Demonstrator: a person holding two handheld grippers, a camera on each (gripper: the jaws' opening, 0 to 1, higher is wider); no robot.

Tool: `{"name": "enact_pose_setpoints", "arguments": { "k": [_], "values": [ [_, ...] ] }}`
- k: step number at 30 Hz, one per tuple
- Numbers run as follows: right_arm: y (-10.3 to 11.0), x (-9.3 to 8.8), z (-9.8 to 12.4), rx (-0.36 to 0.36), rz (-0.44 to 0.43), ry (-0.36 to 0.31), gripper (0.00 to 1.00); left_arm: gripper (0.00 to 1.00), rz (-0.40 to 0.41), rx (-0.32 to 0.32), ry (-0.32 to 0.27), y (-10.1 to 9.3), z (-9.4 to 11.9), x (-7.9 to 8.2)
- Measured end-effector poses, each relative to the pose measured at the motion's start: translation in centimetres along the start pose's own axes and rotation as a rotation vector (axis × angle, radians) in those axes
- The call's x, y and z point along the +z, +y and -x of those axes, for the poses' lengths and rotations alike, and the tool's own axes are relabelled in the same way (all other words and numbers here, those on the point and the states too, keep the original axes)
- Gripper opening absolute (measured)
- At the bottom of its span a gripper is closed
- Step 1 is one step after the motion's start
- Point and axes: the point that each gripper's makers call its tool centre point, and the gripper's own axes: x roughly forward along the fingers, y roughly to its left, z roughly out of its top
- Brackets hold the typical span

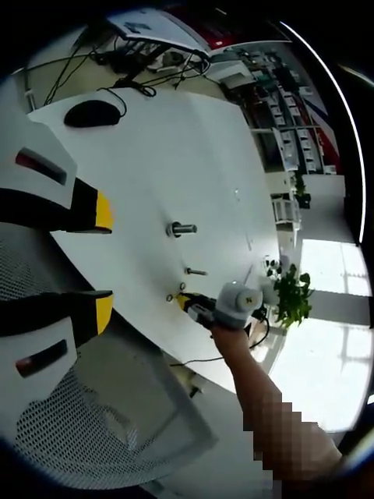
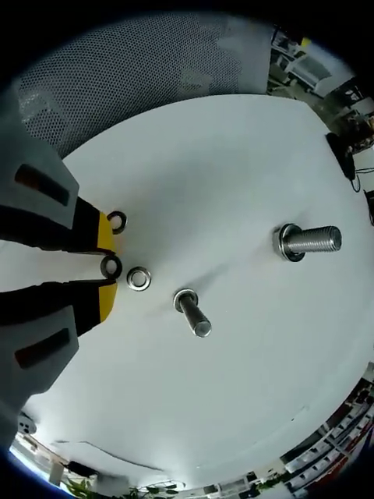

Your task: Place the washer onto the threaded stud by aligning its center hole with the stud, sliding it down to the base, and recovering from edge contact or off-axis alignment until the washer reaches the visible bottom stop.

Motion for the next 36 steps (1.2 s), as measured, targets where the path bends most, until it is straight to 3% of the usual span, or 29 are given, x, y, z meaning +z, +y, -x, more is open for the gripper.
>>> {"name": "enact_pose_setpoints", "arguments": {
  "k": [5, 14, 21, 24, 27, 36],
  "values": [
    [0.3, 0.0, 0.1, -0.041, -0.059, 0.0, 0.15, 0.27, -0.014, -0.002, -0.005, -0.1, 0.0, 0.1],
    [-0.1, -0.2, 0.2, -0.07, -0.144, -0.124, 0.14, 0.28, 0.003, -0.006, -0.011, 0.1, 0.0, 0.1],
    [-0.6, -0.2, 0.7, -0.064, -0.179, -0.134, 0.14, 0.27, -0.003, 0.001, -0.007, 0.0, 0.1, 0.2],
    [-1.1, 0.5, 0.5, -0.064, -0.179, -0.151, 0.14, 0.27, -0.006, 0.003, -0.008, 0.2, -0.1, 0.0],
    [-1.3, 1.6, 2.5, -0.075, -0.129, -0.177, 0.14, 0.27, -0.007, 0.007, -0.009, 0.3, -0.1, 0.0],
    [-2.8, 4.7, 4.2, -0.093, -0.095, -0.243, 0.14, 0.28, -0.011, 0.012, -0.016, 0.2, 0.1, 0.2]
  ]
}}
